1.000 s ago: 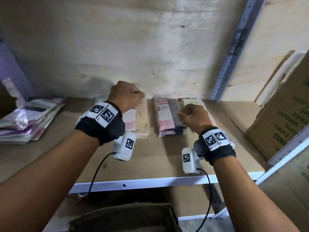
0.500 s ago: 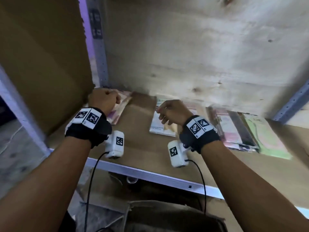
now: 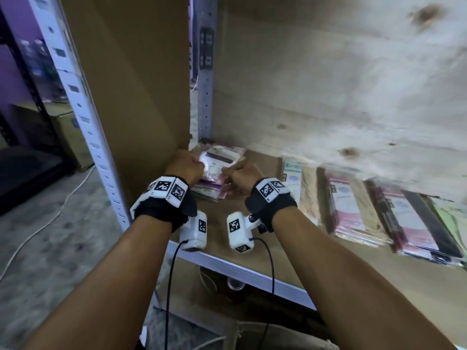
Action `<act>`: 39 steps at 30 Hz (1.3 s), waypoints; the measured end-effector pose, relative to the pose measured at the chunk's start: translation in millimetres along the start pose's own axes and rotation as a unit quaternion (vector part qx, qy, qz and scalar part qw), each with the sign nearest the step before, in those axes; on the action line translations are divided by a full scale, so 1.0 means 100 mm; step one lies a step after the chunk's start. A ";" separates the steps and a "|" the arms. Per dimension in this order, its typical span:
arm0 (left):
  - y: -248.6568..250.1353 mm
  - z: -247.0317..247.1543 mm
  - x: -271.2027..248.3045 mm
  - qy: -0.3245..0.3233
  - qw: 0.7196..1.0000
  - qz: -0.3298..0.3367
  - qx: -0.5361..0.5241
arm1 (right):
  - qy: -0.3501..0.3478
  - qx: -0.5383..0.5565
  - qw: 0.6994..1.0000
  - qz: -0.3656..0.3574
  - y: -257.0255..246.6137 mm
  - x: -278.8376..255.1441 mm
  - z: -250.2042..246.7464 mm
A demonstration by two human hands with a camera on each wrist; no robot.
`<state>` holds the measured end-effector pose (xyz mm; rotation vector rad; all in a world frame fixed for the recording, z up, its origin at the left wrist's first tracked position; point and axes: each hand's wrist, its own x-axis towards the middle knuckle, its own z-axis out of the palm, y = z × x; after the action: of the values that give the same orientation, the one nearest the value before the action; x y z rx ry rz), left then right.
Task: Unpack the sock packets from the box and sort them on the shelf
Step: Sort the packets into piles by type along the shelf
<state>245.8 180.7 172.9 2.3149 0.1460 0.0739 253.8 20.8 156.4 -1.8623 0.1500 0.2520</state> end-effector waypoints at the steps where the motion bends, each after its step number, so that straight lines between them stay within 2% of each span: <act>1: 0.00 0.00 -0.01 0.006 1.000 -0.006 0.009 | 0.003 0.005 1.000 -0.001 0.02 -0.01 0.00; 5: 0.03 0.01 -0.05 -0.004 0.999 -0.025 0.031 | 0.034 0.030 0.999 -0.009 0.07 -0.14 -0.11; 8: 0.07 0.06 -0.11 -0.044 0.998 -0.013 0.033 | 0.001 0.079 0.997 0.019 0.11 -0.30 -0.25; 12: 0.18 0.18 -0.21 -0.072 0.995 -0.053 -0.051 | -0.039 0.129 0.989 0.056 0.18 -0.55 -0.53; 16: 0.39 0.35 -0.35 -0.059 0.984 -0.048 -0.164 | -0.002 0.120 0.992 0.028 0.19 -0.86 -0.89; 17: 0.47 0.37 -0.39 -0.072 0.973 -0.051 -0.212 | 0.010 0.107 0.994 0.005 0.18 -0.94 -0.98; 21: 0.83 0.47 -0.58 -0.150 0.896 -0.065 -0.413 | 0.065 -0.009 0.993 -0.096 0.11 -1.25 -1.31; 25: 1.06 0.63 -0.68 -0.215 0.828 -0.049 -0.516 | 0.094 -0.113 0.974 -0.170 0.10 -1.50 -1.56; 28: 1.16 0.77 -0.72 -0.247 0.805 -0.044 -0.537 | 0.091 -0.156 0.968 -0.176 0.18 -1.61 -1.70; 30: 1.21 0.86 -0.76 -0.246 0.804 -0.041 -0.540 | 0.080 -0.159 0.971 -0.162 0.25 -1.69 -1.79; 33: 1.23 0.95 -0.81 -0.217 0.829 -0.048 -0.513 | 0.067 -0.099 0.982 -0.143 0.36 -1.80 -1.96; 36: 1.26 1.01 -0.84 -0.213 0.842 -0.037 -0.495 | 0.153 -0.056 0.976 -0.142 0.45 -1.87 -2.20; 39: 1.30 1.09 -0.89 -0.245 0.850 -0.006 -0.466 | 0.221 -0.038 0.964 -0.141 0.58 -1.90 -2.37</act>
<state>179.2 2.6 193.8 1.2923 -0.1223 -0.3779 79.5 -227.0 217.3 -1.9667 0.1781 -0.3632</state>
